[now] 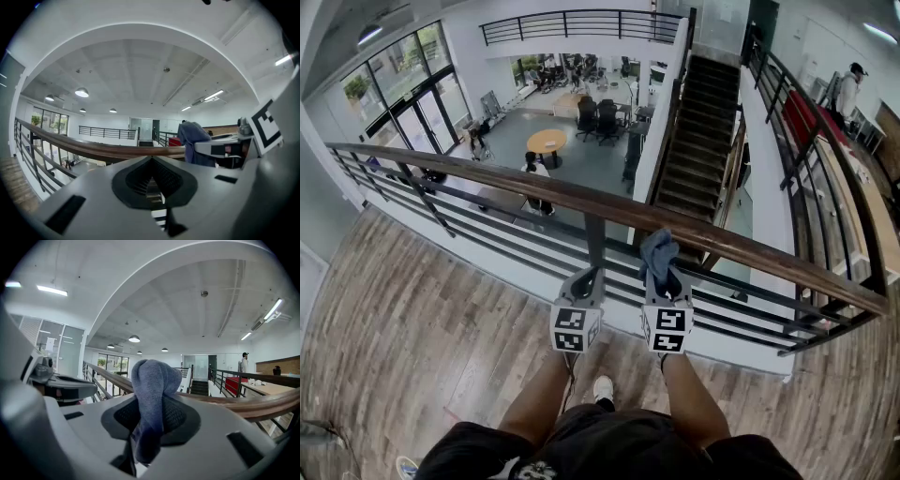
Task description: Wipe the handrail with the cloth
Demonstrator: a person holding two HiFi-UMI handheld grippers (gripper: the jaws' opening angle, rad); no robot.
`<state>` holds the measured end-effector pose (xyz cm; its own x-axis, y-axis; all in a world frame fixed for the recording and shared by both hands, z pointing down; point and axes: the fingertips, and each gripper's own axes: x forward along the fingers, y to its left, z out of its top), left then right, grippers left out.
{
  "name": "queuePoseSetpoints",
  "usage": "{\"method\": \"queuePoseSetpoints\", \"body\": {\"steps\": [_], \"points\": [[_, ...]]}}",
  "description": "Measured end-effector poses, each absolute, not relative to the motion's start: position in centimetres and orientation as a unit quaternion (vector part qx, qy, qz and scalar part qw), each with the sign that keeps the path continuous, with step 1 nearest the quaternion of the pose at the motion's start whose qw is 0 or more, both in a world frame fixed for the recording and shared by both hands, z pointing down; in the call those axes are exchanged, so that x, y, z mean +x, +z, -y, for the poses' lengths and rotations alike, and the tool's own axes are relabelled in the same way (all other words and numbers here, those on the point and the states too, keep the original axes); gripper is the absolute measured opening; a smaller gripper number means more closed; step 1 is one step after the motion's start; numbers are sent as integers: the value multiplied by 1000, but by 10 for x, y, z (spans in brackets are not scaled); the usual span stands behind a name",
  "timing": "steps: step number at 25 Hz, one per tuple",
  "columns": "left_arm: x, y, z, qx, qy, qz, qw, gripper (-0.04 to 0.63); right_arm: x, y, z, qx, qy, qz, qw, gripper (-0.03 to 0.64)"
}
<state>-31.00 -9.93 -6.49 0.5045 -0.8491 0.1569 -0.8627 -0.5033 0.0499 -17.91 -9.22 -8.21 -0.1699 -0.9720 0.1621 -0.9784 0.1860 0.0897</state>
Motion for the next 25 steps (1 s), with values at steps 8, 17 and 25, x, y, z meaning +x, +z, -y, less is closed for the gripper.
{"method": "queuePoseSetpoints", "body": {"steps": [8, 17, 25], "points": [[-347, -71, 183, 852, 70, 510, 100, -2, -229, -98, 219, 637, 79, 762, 86, 106], [-370, -81, 231, 844, 78, 518, 110, -2, -254, -85, 296, 633, 95, 748, 175, 106], [-360, -76, 230, 855, 86, 501, 105, -2, -253, -64, 324, 630, 122, 729, 238, 104]]}}
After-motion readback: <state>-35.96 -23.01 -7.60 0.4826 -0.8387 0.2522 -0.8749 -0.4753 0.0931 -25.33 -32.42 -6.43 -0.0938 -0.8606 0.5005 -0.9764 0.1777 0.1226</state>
